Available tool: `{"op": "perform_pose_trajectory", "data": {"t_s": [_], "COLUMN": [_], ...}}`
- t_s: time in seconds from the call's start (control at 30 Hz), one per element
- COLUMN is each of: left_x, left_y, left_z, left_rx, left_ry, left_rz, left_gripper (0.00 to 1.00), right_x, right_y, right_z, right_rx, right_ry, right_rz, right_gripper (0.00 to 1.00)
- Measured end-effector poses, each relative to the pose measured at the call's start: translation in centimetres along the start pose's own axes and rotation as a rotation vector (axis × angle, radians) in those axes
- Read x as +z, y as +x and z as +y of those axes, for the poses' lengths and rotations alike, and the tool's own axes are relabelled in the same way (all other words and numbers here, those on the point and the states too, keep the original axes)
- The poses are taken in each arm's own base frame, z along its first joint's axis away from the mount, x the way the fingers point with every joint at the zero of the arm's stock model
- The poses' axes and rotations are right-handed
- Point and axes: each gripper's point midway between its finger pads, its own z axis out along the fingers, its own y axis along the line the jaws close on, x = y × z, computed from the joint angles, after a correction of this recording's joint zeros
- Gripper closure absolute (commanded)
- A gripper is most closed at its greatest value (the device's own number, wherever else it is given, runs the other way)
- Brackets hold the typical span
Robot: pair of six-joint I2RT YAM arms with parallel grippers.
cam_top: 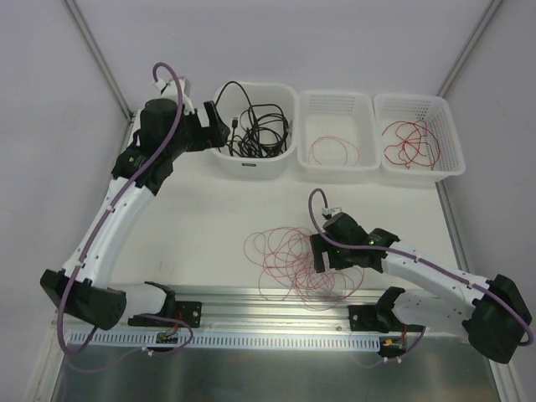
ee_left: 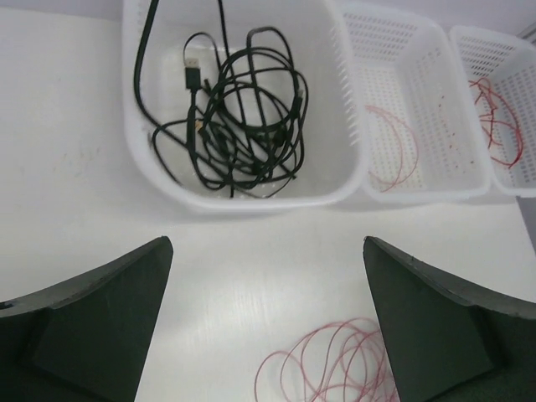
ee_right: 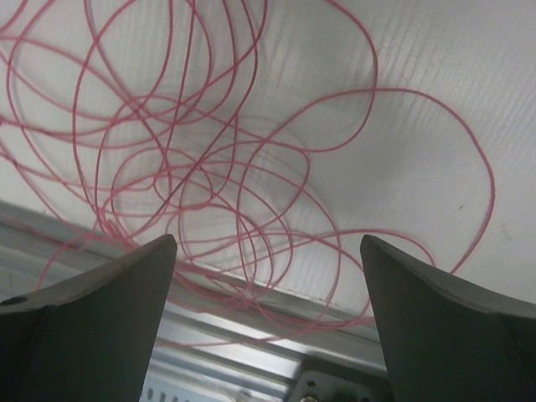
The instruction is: Untangle the cables
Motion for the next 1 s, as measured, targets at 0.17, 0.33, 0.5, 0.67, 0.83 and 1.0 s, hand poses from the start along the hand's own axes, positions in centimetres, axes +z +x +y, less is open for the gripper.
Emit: {"op": "perform_pose_trajectory", "data": {"t_s": [0.17, 0.33, 0.5, 0.67, 0.83, 1.0], "left_x": [-3.9, -6.0, -7.4, -7.9, -7.9, -7.9], "left_y": [4.3, 9.7, 13.0, 14.7, 15.1, 15.0], "left_z": [3.3, 7.3, 10.1, 12.1, 13.0, 13.3], "left_rx": [0.025, 0.054, 0.084, 0.118, 0.137, 0.153], "left_ry": [-0.085, -0.194, -0.271, -0.344, -0.375, -0.387], "left_rz": [0.005, 0.043, 0.054, 0.064, 0.071, 0.070], "left_gripper": [0.01, 0.01, 0.01, 0.01, 0.01, 0.01], "right_x": [2.0, 4.2, 5.0, 5.8, 6.2, 6.2], "right_y": [-0.2, -0.4, -0.6, -1.4, -2.0, -2.2], "right_z": [0.6, 1.6, 2.1, 3.5, 4.2, 4.4], "right_rx": [0.093, 0.142, 0.090, 0.056, 0.041, 0.028], "right_ry": [0.059, 0.089, 0.156, 0.171, 0.163, 0.158], "right_rz": [-0.021, -0.028, -0.021, -0.003, -0.011, -0.011], "right_gripper": [0.03, 0.03, 0.02, 0.29, 0.90, 0.99]}}
